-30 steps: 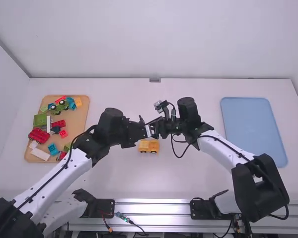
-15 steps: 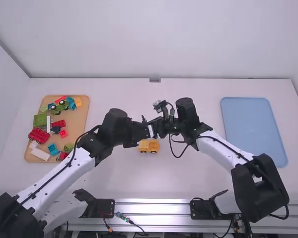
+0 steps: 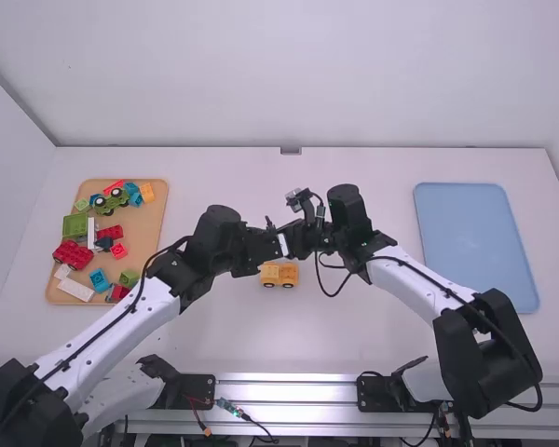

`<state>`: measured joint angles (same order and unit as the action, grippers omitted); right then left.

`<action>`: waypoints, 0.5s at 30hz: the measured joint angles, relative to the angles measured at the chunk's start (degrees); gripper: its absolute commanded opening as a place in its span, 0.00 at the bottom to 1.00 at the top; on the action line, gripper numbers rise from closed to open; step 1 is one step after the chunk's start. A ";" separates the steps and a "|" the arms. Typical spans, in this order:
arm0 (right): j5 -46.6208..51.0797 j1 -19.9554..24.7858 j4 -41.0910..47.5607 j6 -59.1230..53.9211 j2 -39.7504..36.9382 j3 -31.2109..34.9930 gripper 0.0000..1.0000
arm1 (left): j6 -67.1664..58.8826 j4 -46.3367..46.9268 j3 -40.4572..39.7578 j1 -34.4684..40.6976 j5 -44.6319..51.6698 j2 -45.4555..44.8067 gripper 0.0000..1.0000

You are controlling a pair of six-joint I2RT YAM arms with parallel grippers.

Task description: Assemble lego blocks to make yellow taxi

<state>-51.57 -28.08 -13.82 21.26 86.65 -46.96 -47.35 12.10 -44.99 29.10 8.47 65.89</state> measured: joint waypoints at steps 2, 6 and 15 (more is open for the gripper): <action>0.24 0.00 0.07 -0.02 0.00 0.00 0.39 | 0.04 -0.04 0.02 0.00 0.00 0.02 0.14; 0.59 0.00 0.04 0.00 0.00 0.00 0.36 | 0.70 -0.26 0.02 0.02 -0.04 0.00 0.23; 0.66 0.00 0.28 0.02 0.00 0.00 0.30 | 1.03 -0.94 0.02 0.04 0.04 0.00 0.34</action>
<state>-50.92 -28.08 -13.54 21.28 86.65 -46.96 -46.33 11.16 -44.97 29.15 8.51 65.89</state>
